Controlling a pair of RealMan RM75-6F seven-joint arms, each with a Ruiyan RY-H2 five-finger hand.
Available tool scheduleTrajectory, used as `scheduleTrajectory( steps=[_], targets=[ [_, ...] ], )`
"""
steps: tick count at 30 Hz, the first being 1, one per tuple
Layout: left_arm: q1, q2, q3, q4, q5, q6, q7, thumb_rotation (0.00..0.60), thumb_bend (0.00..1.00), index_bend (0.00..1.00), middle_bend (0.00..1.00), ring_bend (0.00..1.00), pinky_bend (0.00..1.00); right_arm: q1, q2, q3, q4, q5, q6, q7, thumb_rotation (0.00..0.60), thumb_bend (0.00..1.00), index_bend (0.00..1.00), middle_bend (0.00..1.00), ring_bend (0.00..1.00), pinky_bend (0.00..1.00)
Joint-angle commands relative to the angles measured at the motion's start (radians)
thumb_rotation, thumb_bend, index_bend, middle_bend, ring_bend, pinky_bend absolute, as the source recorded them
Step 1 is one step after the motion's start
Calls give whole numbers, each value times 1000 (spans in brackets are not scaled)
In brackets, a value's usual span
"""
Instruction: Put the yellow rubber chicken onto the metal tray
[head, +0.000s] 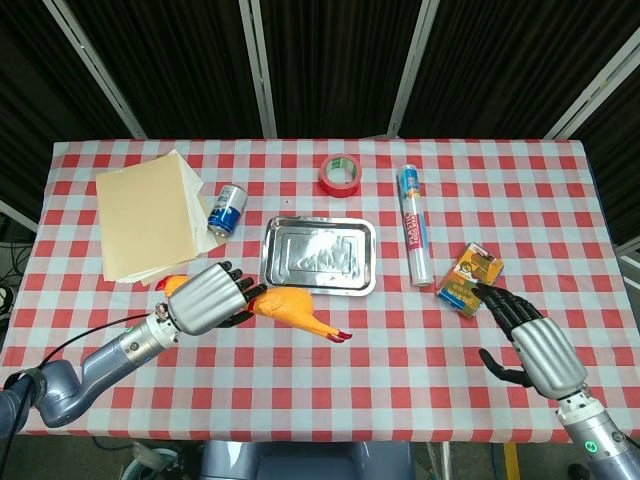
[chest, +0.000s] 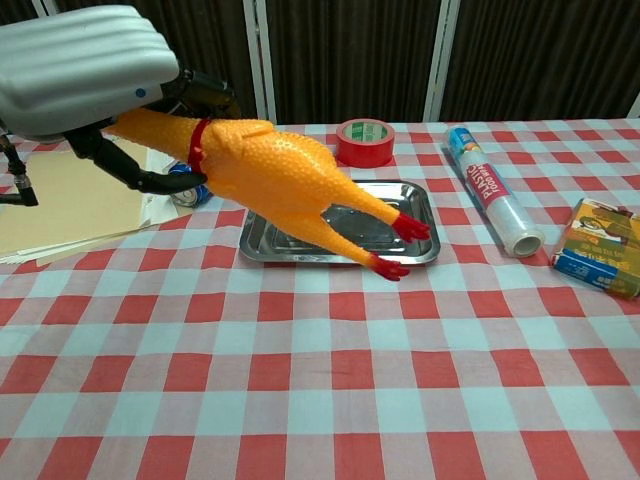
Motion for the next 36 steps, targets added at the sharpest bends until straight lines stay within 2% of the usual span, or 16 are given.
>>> scheduleTrajectory(
  steps=[1, 8, 14, 28, 36],
  targets=[
    [-17, -1, -18, -25, -13, -13, 17, 600, 791, 742, 804, 769, 817, 75, 19, -2, -42, 7, -100, 89, 600, 396, 88, 121, 144, 217],
    [-53, 19, -38, -63, -35, -56, 60, 600, 789, 741, 803, 769, 817, 199, 46, 17, -95, 75, -285, 242, 600, 355, 105, 137, 163, 217],
    [-85, 46, -52, -111, -78, -124, 88, 600, 786, 742, 804, 769, 817, 285, 55, 49, -115, 145, -394, 348, 600, 354, 129, 145, 166, 217],
    [-138, 40, -103, -201, -237, -249, 231, 600, 772, 744, 809, 769, 817, 398, 18, 110, -140, 311, -535, 354, 600, 349, 143, 154, 172, 217],
    [-155, -17, -134, -233, -355, -269, 359, 600, 770, 745, 811, 769, 817, 413, -3, 127, -158, 404, -534, 275, 600, 348, 167, 155, 174, 217]
  ],
)
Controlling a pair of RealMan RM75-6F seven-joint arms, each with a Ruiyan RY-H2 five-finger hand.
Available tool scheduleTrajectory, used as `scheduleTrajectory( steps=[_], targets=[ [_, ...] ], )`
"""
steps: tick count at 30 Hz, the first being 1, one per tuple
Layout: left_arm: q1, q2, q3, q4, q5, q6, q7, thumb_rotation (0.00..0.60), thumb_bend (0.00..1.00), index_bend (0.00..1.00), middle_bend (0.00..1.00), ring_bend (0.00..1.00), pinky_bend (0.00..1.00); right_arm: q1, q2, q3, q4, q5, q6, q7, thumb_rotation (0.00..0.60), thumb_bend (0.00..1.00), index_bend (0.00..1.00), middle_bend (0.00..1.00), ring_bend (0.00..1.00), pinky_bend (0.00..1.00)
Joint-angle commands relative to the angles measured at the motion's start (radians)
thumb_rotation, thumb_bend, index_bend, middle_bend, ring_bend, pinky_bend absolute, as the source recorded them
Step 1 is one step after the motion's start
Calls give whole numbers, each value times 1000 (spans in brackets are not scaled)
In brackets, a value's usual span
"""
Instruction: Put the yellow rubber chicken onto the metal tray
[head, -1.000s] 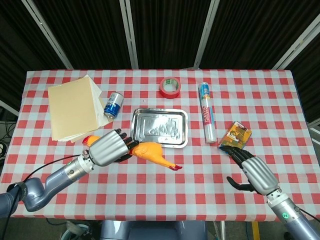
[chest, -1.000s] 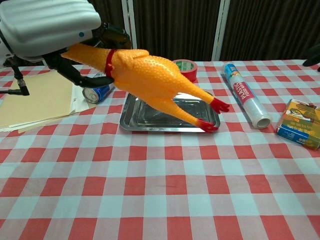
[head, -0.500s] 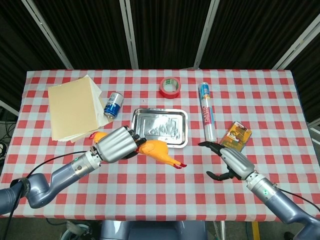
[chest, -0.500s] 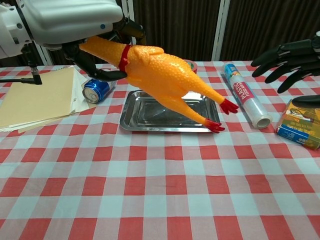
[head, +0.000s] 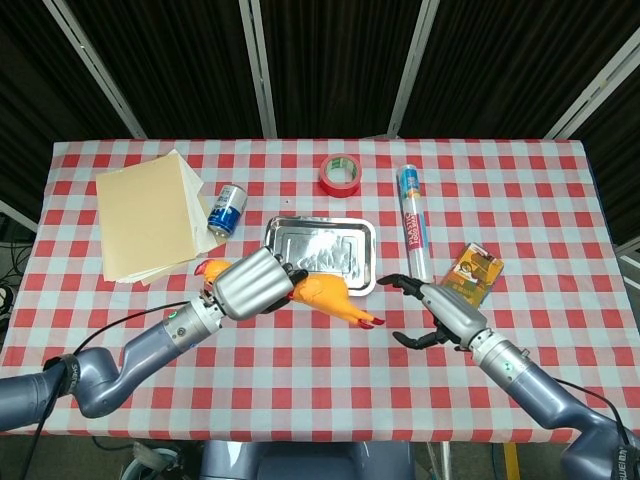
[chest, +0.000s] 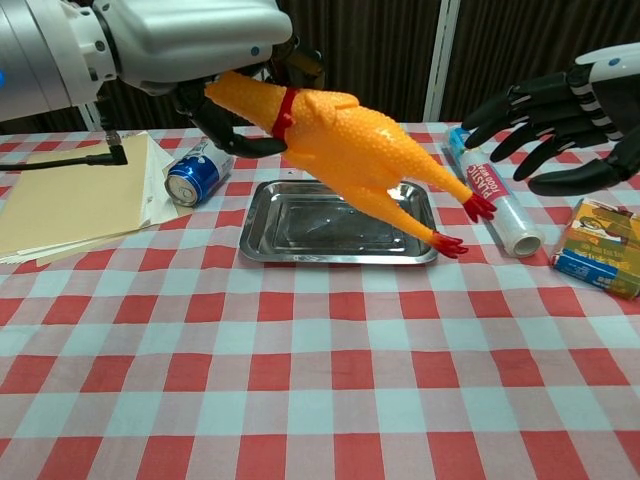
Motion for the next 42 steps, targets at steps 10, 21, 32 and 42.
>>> scheduleTrajectory(
  steps=[10, 21, 32, 42],
  targets=[
    [-36, -104, -40, -30, -153, 9, 158, 600, 770, 749, 816, 770, 817, 30, -75, 23, -7, 170, 15, -162, 600, 341, 167, 155, 174, 217],
    [-100, -183, -54, -39, -272, 2, 287, 600, 768, 748, 814, 770, 817, 47, -109, 43, -5, 265, 34, -234, 600, 336, 167, 155, 174, 217],
    [-143, -226, -56, -32, -346, 21, 358, 600, 768, 748, 814, 770, 817, 48, -115, 44, 3, 292, 34, -266, 600, 336, 167, 155, 174, 217],
    [-159, -234, -43, -30, -367, 60, 381, 600, 768, 750, 817, 770, 817, 56, -132, 43, 17, 308, 10, -277, 600, 335, 184, 190, 192, 217]
  ],
)
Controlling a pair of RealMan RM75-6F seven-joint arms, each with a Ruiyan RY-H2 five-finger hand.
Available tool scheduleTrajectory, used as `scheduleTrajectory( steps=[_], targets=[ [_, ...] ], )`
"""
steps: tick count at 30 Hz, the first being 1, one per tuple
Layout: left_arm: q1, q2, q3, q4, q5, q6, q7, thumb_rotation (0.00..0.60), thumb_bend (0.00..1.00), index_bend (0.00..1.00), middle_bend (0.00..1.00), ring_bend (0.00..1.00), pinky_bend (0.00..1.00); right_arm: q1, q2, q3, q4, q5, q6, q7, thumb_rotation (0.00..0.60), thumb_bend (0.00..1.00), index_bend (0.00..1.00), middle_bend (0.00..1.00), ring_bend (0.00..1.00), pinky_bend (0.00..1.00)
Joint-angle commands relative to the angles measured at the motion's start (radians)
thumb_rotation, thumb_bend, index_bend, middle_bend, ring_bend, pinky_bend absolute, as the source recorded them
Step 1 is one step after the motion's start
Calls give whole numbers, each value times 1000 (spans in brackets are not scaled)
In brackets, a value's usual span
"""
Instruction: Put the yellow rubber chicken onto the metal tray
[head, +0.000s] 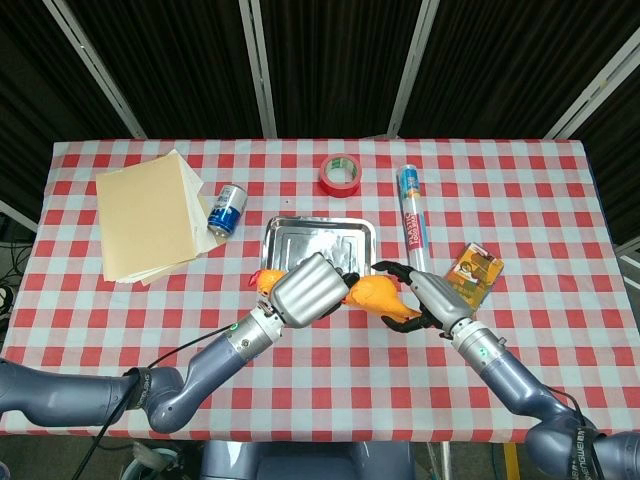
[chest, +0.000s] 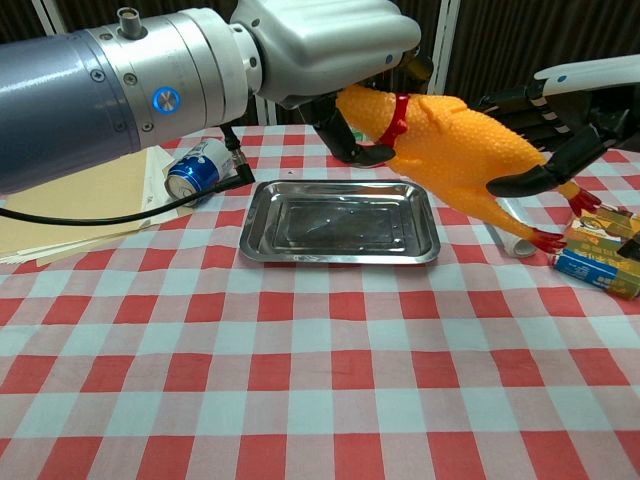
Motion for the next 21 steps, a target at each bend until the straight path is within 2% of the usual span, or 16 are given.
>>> scheduleTrajectory(
  steps=[1, 4, 7, 16, 18, 21],
  targets=[
    [-4, -3, 4, 2, -4, 6, 2, 600, 768, 750, 816, 770, 817, 2, -6, 1, 1, 6, -2, -4, 600, 335, 201, 204, 204, 217],
    [-10, -4, 10, 1, -9, 7, 2, 600, 768, 750, 816, 770, 817, 6, -14, 3, 6, 15, -1, -15, 600, 336, 280, 256, 265, 217],
    [-13, -5, 17, 1, -9, 15, 1, 600, 768, 750, 816, 770, 817, 9, -24, 6, 10, 34, 5, -23, 600, 335, 426, 353, 389, 230],
    [-20, -5, 38, 4, -8, 24, -7, 600, 766, 749, 815, 770, 817, 7, -62, 28, 19, 99, 66, -58, 600, 334, 915, 695, 757, 502],
    [-21, -4, 40, 3, -7, 27, -11, 600, 765, 748, 814, 769, 817, 7, -68, 30, 21, 116, 77, -71, 600, 338, 970, 733, 792, 517],
    [-22, 0, 43, 3, -6, 32, -14, 600, 759, 747, 814, 770, 817, 12, -72, 30, 20, 143, 85, -95, 600, 348, 1000, 766, 821, 518]
  ],
)
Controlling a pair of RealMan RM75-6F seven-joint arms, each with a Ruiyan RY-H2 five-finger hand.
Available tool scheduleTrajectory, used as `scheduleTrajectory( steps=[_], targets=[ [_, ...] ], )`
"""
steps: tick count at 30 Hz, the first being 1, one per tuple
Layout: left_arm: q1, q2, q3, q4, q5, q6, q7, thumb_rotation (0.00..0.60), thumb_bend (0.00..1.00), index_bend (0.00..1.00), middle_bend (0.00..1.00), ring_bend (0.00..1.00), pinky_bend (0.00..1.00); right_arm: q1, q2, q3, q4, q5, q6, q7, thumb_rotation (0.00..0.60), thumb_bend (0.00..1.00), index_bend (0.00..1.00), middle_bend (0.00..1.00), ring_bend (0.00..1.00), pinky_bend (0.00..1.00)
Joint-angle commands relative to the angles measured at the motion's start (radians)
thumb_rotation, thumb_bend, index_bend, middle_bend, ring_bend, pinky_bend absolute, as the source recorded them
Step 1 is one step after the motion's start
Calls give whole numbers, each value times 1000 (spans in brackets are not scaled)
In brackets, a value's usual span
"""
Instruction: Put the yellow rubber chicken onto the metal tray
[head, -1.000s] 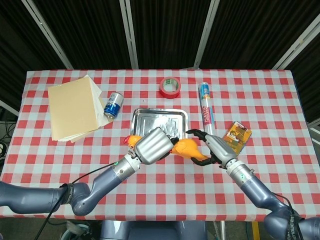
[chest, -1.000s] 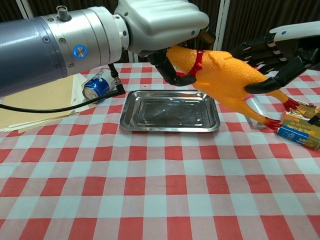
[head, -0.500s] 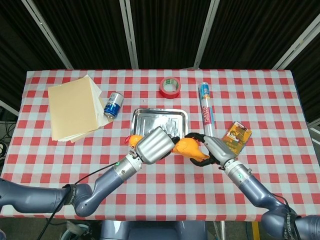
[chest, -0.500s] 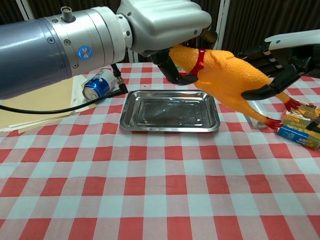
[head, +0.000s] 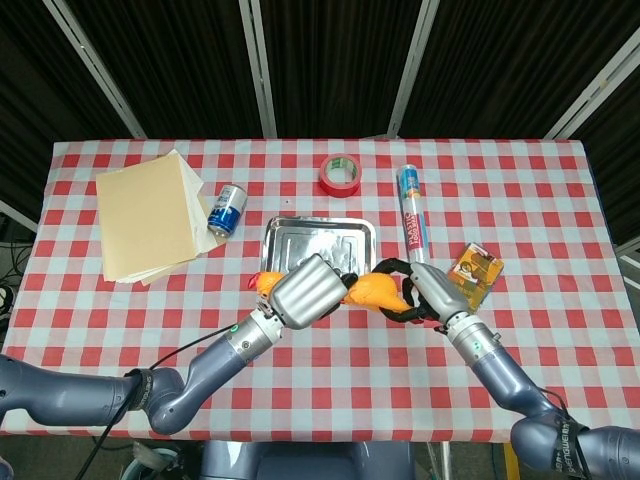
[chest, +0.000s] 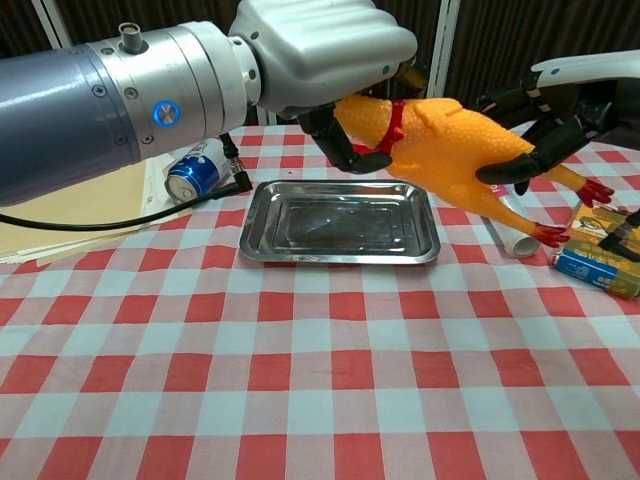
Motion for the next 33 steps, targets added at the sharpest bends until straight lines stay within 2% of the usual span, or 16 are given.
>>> scheduleTrajectory(
  steps=[1, 4, 6, 9, 13, 14, 16, 26, 30, 33],
  targets=[
    [-1, 2, 2, 1, 0, 2, -1, 600, 757, 746, 814, 770, 817, 5, -6, 2, -2, 29, 8, -25, 600, 349, 1000, 771, 825, 519],
    [-3, 3, 5, 1, -2, 4, -3, 600, 754, 745, 814, 770, 817, 6, -9, 2, -5, 44, 15, -40, 600, 348, 999, 775, 820, 519],
    [-5, 3, 7, 3, -2, 7, -4, 600, 754, 745, 813, 770, 817, 5, -10, 4, -7, 46, 19, -45, 600, 348, 944, 768, 770, 513],
    [-7, 3, 8, 6, -4, 9, -5, 600, 754, 744, 813, 770, 817, 2, -1, 1, -9, 36, 7, -43, 600, 347, 697, 631, 577, 414],
    [-12, 3, 9, 12, -3, 12, -4, 600, 753, 745, 813, 770, 817, -2, 23, -5, -8, 0, -35, -24, 600, 347, 310, 363, 309, 200],
    [-13, 3, 8, 12, -5, 12, -5, 600, 753, 745, 814, 770, 817, -2, 31, -6, -7, -11, -48, -17, 600, 346, 245, 316, 262, 167],
    [-16, 3, 8, 14, -6, 13, -5, 600, 753, 745, 815, 770, 817, -3, 42, -8, -6, -30, -66, -8, 600, 346, 185, 274, 221, 140],
    [-25, 1, 11, 19, -9, 23, 8, 600, 754, 748, 818, 770, 817, -10, 80, -11, 6, -89, -129, 47, 600, 346, 15, 176, 132, 78],
    [-28, -1, 13, 20, -10, 27, 13, 600, 754, 748, 819, 770, 817, -9, 84, -7, 13, -97, -144, 66, 600, 345, 13, 175, 131, 77],
    [-31, -5, 16, 21, -13, 28, 18, 600, 753, 748, 819, 770, 817, -11, 90, -5, 8, -105, -149, 77, 600, 346, 56, 176, 135, 77]
  ],
)
